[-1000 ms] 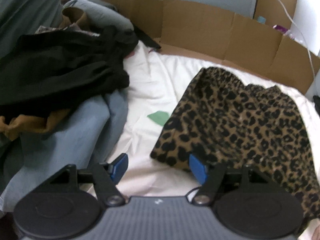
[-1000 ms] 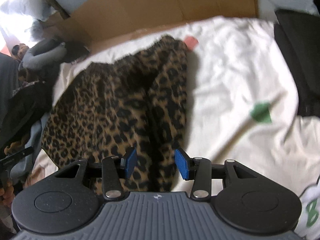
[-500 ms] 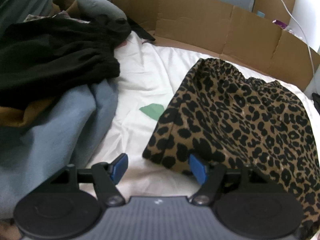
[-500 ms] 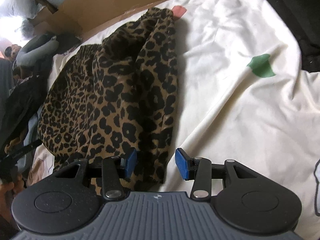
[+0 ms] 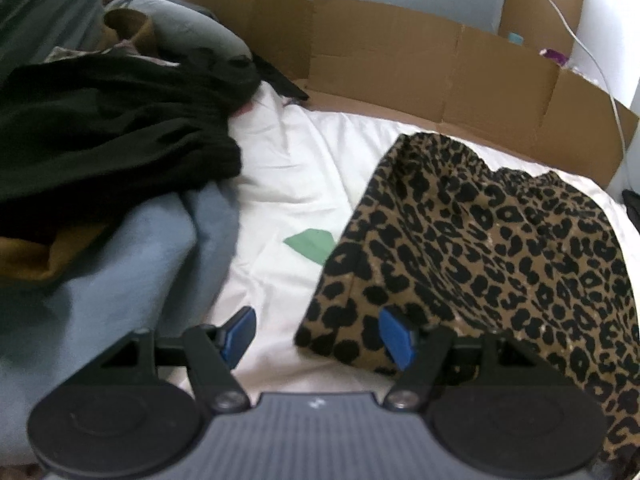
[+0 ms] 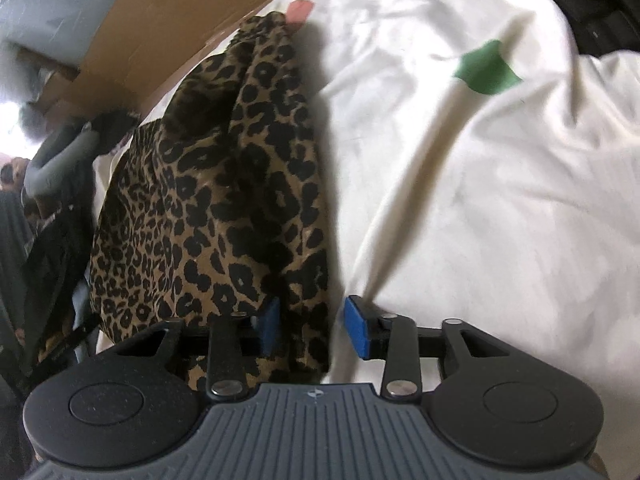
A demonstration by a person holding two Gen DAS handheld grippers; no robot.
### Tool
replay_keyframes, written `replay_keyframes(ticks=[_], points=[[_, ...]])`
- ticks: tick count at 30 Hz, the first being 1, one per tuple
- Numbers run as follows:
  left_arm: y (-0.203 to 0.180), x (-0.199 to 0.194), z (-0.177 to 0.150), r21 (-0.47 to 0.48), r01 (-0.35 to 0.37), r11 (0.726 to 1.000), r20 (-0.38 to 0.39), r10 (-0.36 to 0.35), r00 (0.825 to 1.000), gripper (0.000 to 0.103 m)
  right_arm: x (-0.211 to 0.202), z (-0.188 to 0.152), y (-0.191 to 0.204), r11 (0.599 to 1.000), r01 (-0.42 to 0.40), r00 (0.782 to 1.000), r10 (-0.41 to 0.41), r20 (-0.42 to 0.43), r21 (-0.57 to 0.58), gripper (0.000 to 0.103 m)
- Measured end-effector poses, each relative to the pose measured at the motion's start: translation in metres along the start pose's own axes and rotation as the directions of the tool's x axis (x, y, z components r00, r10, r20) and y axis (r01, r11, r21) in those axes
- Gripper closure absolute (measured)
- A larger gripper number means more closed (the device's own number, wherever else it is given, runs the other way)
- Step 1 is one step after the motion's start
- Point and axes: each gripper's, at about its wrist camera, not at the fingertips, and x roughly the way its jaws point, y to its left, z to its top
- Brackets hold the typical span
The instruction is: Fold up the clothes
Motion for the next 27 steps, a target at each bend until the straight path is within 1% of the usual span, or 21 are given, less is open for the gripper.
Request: replay_keyframes(ticks=[2, 5, 9, 12, 15, 18, 21, 23, 25, 26, 27], points=[[0.002, -0.004, -0.002, 0.003, -0.006, 1.0, -0.004, 0.006, 1.0, 0.032, -0.001, -0.001, -0.005, 0.999, -0.014, 1.0, 0.014, 0.007, 0.035, 0.065], [0.002, -0.004, -0.005, 0.019, 0.005, 1.0, -0.02, -0.005, 1.0, 0.037, -0.003, 0.0, -0.01, 0.998, -0.015, 1.0, 0.014, 0.02, 0.066, 0.065], [-0.007, 0.0, -0.009, 0.075, 0.006, 0.997, -0.042, -0.003, 0.999, 0.038, -0.001, 0.0, -0.008, 0.998, -0.006, 1.0, 0.005, 0.021, 0.065, 0.065], [-0.009, 0.008, -0.015, 0.087, 0.019, 0.996, -0.061, -0.014, 0.998, 0.038, 0.002, -0.001, -0.005, 0.999, 0.009, 1.0, -0.009, 0.012, 0.051, 0.065], [-0.009, 0.019, -0.017, 0.088, 0.015, 0.996, -0.072, -0.008, 0.997, 0.038, 0.005, -0.001, -0.004, 0.999, 0.016, 1.0, -0.016, 0.008, 0.045, 0.065], [-0.009, 0.024, -0.012, 0.076, 0.025, 0.997, -0.061, -0.021, 0.998, 0.038, 0.006, 0.001, -0.001, 0.999, 0.024, 1.0, -0.024, -0.001, 0.021, 0.065], [-0.013, 0.025, -0.005, 0.088, 0.052, 0.995, -0.036, -0.049, 0.998, 0.038, 0.008, 0.0, 0.006, 0.999, 0.029, 1.0, -0.029, -0.012, -0.015, 0.066], [-0.015, 0.026, -0.002, 0.089, 0.076, 0.993, -0.028, -0.073, 0.997, 0.038, 0.009, 0.0, 0.009, 1.0, 0.014, 1.0, -0.015, -0.021, -0.018, 0.067], [-0.017, 0.027, 0.0, 0.099, 0.088, 0.991, -0.026, -0.086, 0.996, 0.05, 0.011, -0.001, 0.012, 1.0, 0.0, 0.999, 0.0, -0.032, -0.022, 0.069], [-0.017, 0.028, 0.002, 0.103, 0.093, 0.99, -0.028, -0.091, 0.995, 0.067, 0.011, -0.002, 0.014, 1.0, -0.001, 0.999, 0.0, -0.033, -0.03, 0.079], [-0.017, 0.028, 0.003, 0.1, 0.094, 0.991, -0.03, -0.091, 0.995, 0.082, 0.012, -0.002, 0.016, 0.999, -0.001, 0.999, 0.0, -0.034, -0.042, 0.087]])
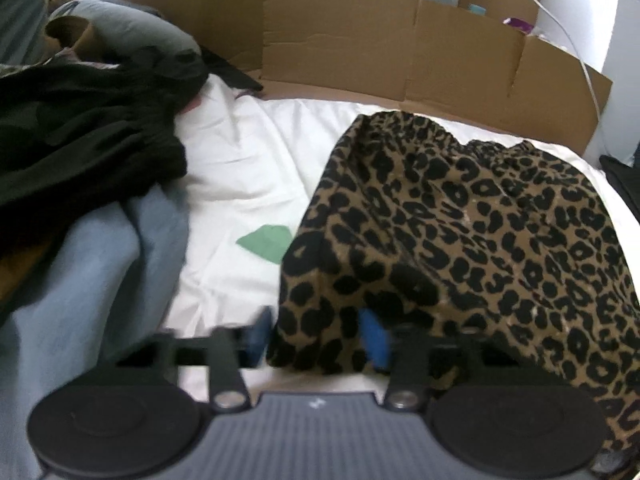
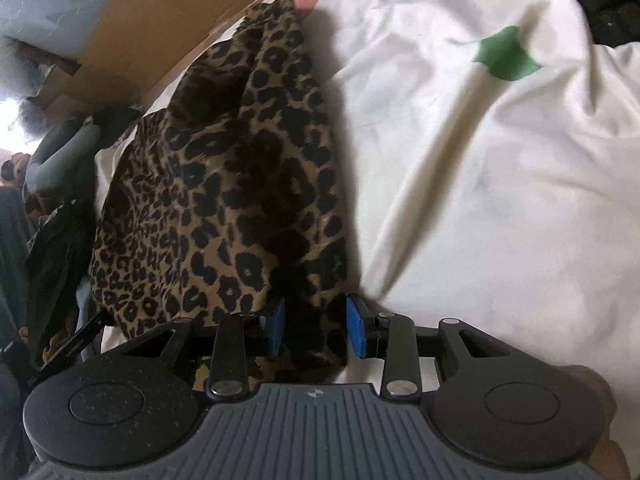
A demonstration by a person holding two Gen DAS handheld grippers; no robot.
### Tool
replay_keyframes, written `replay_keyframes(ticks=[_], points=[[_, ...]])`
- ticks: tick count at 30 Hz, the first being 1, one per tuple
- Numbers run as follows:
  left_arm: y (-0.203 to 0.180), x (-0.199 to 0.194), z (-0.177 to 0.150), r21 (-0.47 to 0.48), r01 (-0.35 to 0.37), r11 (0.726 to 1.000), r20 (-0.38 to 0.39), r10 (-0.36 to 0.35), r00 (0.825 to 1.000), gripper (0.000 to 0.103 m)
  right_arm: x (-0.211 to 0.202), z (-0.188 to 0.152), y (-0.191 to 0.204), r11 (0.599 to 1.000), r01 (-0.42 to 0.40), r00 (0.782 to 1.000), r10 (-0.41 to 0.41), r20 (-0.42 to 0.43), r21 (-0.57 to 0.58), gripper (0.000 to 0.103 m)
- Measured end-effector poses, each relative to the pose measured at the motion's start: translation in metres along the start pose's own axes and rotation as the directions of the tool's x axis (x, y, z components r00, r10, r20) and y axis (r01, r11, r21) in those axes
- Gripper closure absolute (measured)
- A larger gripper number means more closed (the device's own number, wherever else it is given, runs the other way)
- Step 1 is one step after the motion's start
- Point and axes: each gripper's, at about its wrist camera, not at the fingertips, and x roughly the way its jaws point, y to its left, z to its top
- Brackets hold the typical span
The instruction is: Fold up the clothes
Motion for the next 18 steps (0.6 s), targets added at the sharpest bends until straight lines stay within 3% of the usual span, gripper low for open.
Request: replay_keyframes(ticks=[1, 3, 18], points=[[0.001, -0.001, 0.002, -0.006, -0.005, 1.0, -0.002, 0.005, 1.0, 0.087, 0.0, 0.0, 0.001, 1.0, -0.001, 1.0, 0.001, -0.002, -0.008, 0.095], [0.005, -0.004, 0.008, -0.025, -0.001, 1.0, -0.003, 0.001, 1.0, 0.094, -0.004, 0.001, 0.001, 1.0, -0.01, 1.0, 0.01, 0.006, -0.019, 0.095], [0.021, -0.033, 0.061, -0.024, -0.012, 1.0, -0.005, 0.012, 1.0, 0.101, -0.079, 0.033, -0.024, 0.983, 0.164, 0.975, -0.148, 0.165, -0.087, 0.096]])
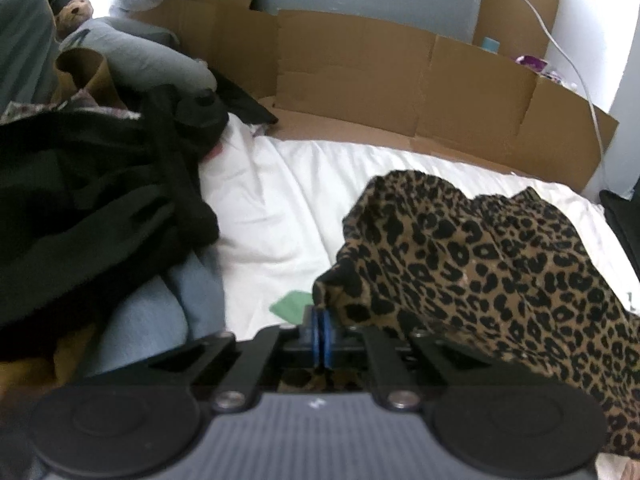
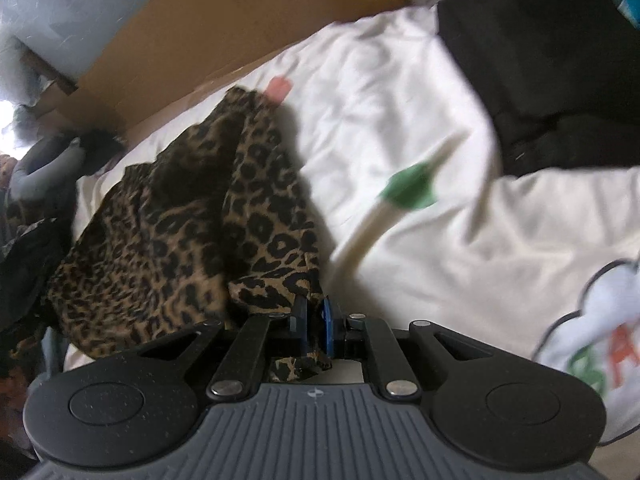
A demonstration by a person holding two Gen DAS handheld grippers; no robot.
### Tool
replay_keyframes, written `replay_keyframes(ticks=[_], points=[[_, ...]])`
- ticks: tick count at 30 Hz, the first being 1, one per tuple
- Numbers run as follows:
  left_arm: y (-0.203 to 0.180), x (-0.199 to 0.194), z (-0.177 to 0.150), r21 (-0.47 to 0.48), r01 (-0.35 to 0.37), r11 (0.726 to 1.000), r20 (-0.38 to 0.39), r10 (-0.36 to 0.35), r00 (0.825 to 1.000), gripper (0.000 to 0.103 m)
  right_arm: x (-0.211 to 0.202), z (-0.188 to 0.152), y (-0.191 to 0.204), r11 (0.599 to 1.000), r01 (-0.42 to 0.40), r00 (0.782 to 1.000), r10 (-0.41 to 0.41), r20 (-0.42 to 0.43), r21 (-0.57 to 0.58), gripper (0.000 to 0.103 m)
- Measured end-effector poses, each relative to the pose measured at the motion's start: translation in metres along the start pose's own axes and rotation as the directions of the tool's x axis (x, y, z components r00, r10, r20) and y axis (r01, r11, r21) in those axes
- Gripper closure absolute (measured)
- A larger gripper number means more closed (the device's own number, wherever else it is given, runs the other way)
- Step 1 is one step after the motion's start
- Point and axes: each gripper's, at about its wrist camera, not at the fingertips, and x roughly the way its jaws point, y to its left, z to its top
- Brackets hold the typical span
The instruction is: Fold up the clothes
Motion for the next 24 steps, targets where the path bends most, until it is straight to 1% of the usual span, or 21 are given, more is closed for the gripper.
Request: replay_keyframes(ticks=[3, 6, 8, 10, 12, 13, 15, 17, 18, 19, 21, 22, 23, 24], points=[[0.004, 0.006, 0.006, -0.008, -0.025, 1.0, -0.023, 0.025, 0.999, 0.101, -0.009, 0.008, -0.007, 0.998, 0.061, 0.998, -0.061, 0.032, -0.009, 0.096], [0.009, 0.017, 0.007, -0.018, -0.07, 0.997, -0.057, 0.069, 0.996, 0.1, -0.011, 0.014, -0.016, 0.992, 0.127, 0.991, -0.126, 0.033, -0.014, 0.096], [0.011, 0.025, 0.004, -0.024, -0.097, 0.995, -0.083, 0.095, 0.992, 0.1, -0.011, 0.017, -0.024, 0.983, 0.182, 0.983, -0.182, 0.036, -0.016, 0.097], [0.012, 0.03, 0.001, -0.033, -0.106, 0.994, -0.102, 0.102, 0.99, 0.094, -0.011, 0.02, -0.031, 0.973, 0.229, 0.972, -0.228, 0.053, -0.013, 0.097], [0.012, 0.03, -0.002, -0.046, -0.112, 0.993, -0.107, 0.107, 0.988, 0.084, -0.012, 0.024, -0.035, 0.967, 0.253, 0.965, -0.251, 0.077, -0.023, 0.096], [0.011, 0.029, -0.004, -0.049, -0.12, 0.992, -0.106, 0.114, 0.988, 0.082, -0.013, 0.026, -0.036, 0.966, 0.258, 0.963, -0.255, 0.083, -0.025, 0.096], [0.011, 0.025, -0.006, -0.048, -0.14, 0.989, -0.106, 0.134, 0.985, 0.069, -0.012, 0.029, -0.037, 0.966, 0.26, 0.962, -0.257, 0.09, -0.016, 0.096], [0.012, 0.017, -0.009, -0.064, -0.153, 0.986, -0.098, 0.147, 0.984, 0.061, -0.012, 0.03, -0.038, 0.967, 0.256, 0.963, -0.254, 0.09, -0.003, 0.093], [0.013, 0.013, -0.011, -0.076, -0.156, 0.985, -0.093, 0.149, 0.985, 0.06, -0.012, 0.029, -0.039, 0.968, 0.25, 0.964, -0.25, 0.087, 0.007, 0.093], [0.014, 0.008, -0.013, -0.09, -0.156, 0.984, -0.086, 0.148, 0.985, 0.06, -0.013, 0.029, -0.039, 0.97, 0.244, 0.966, -0.245, 0.084, 0.016, 0.091], [0.016, -0.001, -0.018, -0.122, -0.158, 0.98, -0.079, 0.149, 0.986, 0.06, -0.016, 0.025, -0.043, 0.972, 0.233, 0.968, -0.235, 0.083, 0.039, 0.078], [0.017, -0.005, -0.021, -0.14, -0.159, 0.977, -0.078, 0.149, 0.986, 0.06, -0.02, 0.021, -0.045, 0.972, 0.229, 0.969, -0.233, 0.088, 0.052, 0.067], [0.018, -0.008, -0.024, -0.157, -0.16, 0.975, -0.077, 0.149, 0.986, 0.06, -0.022, 0.017, -0.047, 0.972, 0.224, 0.969, -0.23, 0.094, 0.062, 0.064], [0.019, -0.011, -0.027, -0.171, -0.16, 0.972, -0.077, 0.149, 0.986, 0.06, -0.024, 0.014, -0.05, 0.974, 0.214, 0.97, -0.221, 0.099, 0.074, 0.063]])
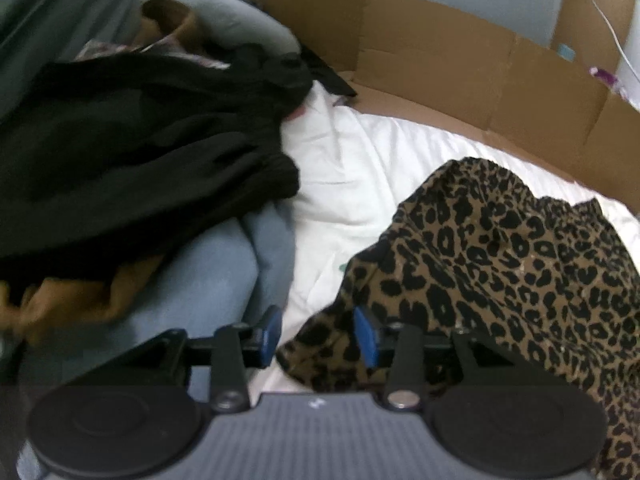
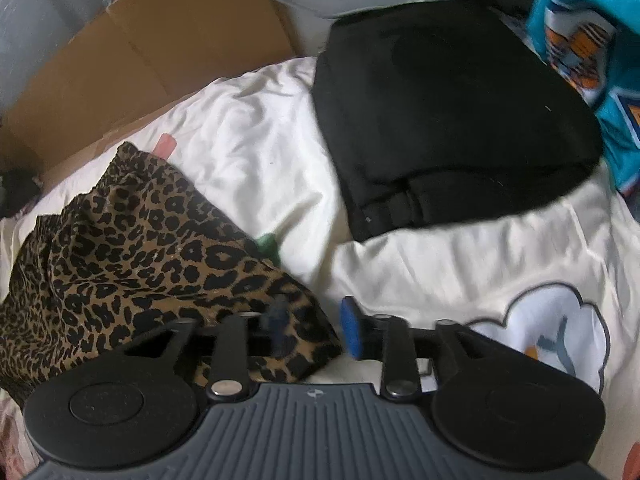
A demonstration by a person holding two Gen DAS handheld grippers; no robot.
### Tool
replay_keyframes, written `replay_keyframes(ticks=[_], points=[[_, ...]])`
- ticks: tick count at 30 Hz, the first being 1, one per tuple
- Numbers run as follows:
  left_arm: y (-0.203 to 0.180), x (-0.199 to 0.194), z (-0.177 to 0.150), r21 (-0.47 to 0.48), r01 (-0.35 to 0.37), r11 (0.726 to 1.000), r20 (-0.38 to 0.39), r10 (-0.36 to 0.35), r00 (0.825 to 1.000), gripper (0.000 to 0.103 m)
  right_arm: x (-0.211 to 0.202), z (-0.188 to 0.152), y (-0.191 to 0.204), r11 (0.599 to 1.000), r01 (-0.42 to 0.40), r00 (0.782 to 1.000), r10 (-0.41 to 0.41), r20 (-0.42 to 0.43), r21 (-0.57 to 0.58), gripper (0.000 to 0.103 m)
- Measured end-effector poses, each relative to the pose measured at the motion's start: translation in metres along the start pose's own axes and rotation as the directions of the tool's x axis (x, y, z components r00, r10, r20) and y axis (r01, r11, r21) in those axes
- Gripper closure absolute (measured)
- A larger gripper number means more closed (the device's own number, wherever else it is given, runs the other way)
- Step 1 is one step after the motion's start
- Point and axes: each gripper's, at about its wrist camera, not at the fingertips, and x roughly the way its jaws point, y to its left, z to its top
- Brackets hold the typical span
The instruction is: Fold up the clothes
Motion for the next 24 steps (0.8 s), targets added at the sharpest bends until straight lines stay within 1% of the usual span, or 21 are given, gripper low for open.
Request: replay_keyframes(ticks=[3, 7, 8, 11, 14, 16, 19, 20, 22, 23, 24], points=[[0.005, -0.003, -0.009, -0.031, -0.007, 0.999, -0.004, 0.007, 1.0, 0.06, -0.002, -0.009, -0.009, 0.998, -0.031, 0.999, 0.031, 0.006, 0.051, 0.062], [0.008, 0.005, -0.02, -0.038, -0.036, 0.999, -0.029, 0.035, 0.999, 0.06, -0.004, -0.02, -0.017, 0.994, -0.056, 0.998, 0.055, 0.012, 0.092, 0.061], [0.008, 0.008, -0.023, -0.029, -0.048, 0.998, -0.033, 0.047, 0.998, 0.06, -0.003, -0.022, -0.017, 0.994, -0.056, 0.998, 0.056, 0.01, 0.096, 0.061], [0.002, 0.018, -0.031, 0.048, -0.094, 0.994, -0.025, 0.095, 0.995, 0.06, -0.001, -0.029, -0.019, 0.993, -0.052, 0.999, 0.053, -0.004, 0.102, 0.059], [0.0, 0.031, -0.035, 0.081, -0.098, 0.992, -0.029, 0.101, 0.994, 0.06, 0.001, -0.035, -0.02, 0.994, -0.049, 0.999, 0.051, -0.019, 0.101, 0.059], [0.0, 0.038, -0.036, 0.093, -0.089, 0.992, -0.018, 0.091, 0.996, 0.059, 0.001, -0.038, -0.021, 0.994, -0.045, 0.999, 0.048, -0.021, 0.102, 0.058], [-0.001, 0.044, -0.035, 0.112, -0.065, 0.992, 0.017, 0.063, 0.998, 0.056, 0.003, -0.042, -0.022, 0.994, -0.041, 0.999, 0.044, -0.028, 0.104, 0.057], [-0.002, 0.045, -0.034, 0.117, -0.054, 0.992, 0.03, 0.051, 0.998, 0.053, 0.003, -0.042, -0.022, 0.994, -0.038, 0.999, 0.042, -0.031, 0.104, 0.058], [-0.004, 0.045, -0.032, 0.125, -0.033, 0.992, 0.055, 0.027, 0.998, 0.05, 0.004, -0.044, -0.021, 0.994, -0.036, 0.999, 0.039, -0.034, 0.103, 0.058], [-0.005, 0.046, -0.031, 0.133, -0.027, 0.991, 0.064, 0.019, 0.998, 0.047, 0.004, -0.044, -0.021, 0.994, -0.035, 0.999, 0.039, -0.035, 0.103, 0.058], [-0.007, 0.047, -0.031, 0.142, -0.021, 0.99, 0.074, 0.011, 0.997, 0.041, 0.004, -0.045, -0.02, 0.994, -0.035, 0.999, 0.039, -0.036, 0.103, 0.058]])
